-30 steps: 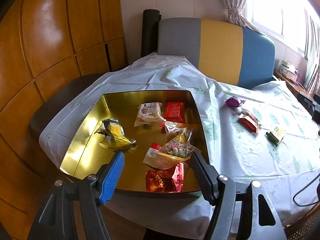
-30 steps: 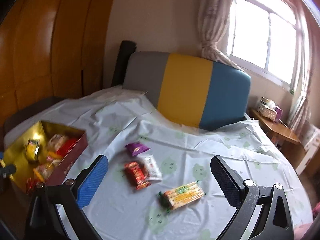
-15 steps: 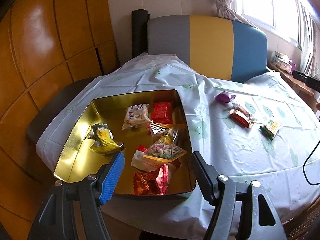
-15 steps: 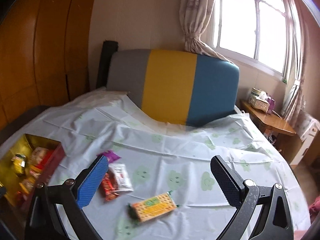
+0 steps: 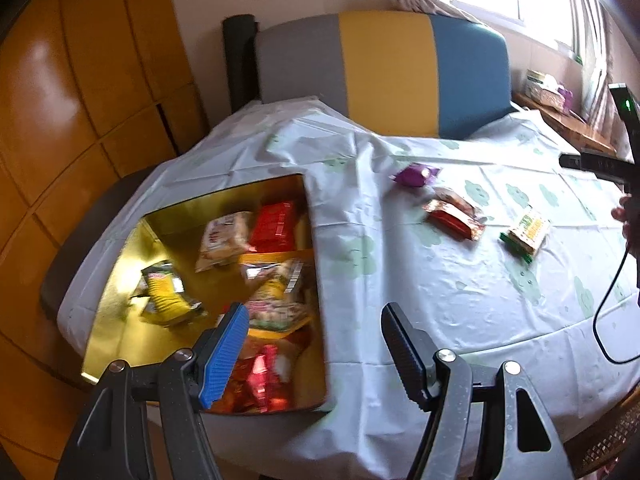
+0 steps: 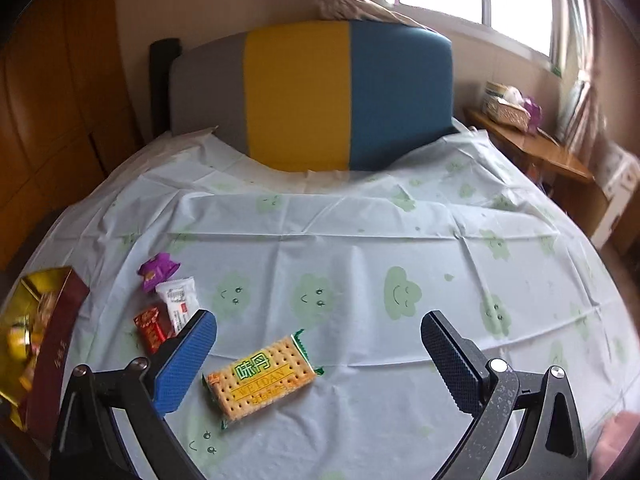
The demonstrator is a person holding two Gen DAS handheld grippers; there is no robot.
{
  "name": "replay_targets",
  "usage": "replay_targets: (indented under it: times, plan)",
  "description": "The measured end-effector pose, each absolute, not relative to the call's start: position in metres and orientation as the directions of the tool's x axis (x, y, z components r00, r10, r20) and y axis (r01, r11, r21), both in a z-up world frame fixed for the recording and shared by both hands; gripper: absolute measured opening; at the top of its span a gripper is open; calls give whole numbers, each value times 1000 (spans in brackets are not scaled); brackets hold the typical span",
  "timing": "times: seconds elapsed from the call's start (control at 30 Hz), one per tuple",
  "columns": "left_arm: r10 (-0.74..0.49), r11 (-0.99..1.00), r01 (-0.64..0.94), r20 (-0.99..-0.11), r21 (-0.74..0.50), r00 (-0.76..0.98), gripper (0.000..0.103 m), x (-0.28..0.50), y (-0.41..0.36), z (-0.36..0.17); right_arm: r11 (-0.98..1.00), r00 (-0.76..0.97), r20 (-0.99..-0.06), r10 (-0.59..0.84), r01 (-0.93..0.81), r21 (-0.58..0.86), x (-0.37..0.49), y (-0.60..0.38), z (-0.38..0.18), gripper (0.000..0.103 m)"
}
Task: Organize snacks
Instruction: 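Move both tools back over the remaining snacks on the table, then grasp the red candy with the left tool while the right grasps the purple cake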
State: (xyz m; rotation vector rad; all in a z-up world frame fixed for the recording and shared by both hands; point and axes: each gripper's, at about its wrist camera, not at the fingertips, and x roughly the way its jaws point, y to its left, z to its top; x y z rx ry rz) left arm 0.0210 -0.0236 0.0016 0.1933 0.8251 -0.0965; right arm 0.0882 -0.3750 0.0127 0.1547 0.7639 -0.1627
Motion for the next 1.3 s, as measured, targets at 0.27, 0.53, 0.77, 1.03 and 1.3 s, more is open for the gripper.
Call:
replay_targets:
  times: [0.27,0.53,0.77,1.03,1.3]
  plan:
    - [-68,961,246,-756,126,652,70,38,-61,-6,974,675,-730,-102,219,66,93,-375,10,103]
    - [-140,957,287,-796,45,589,70,68,-89,-14,966,629,-766,-133,256,42,95,-380,3,103]
    - [-182,963,268,-815,-34,550,70,106,-108,-20,955,594,-796,-118,288,74,96,-389,-1,103]
    - [-211,966,237,-856,-107,471,68,151,-135,-45,965,595,-800,-85,248,82,97,-381,0,103]
    - [-233,969,177,-881,-173,412,62,191,-157,-64,976,602,-797,-53,201,86,98,-371,2,103]
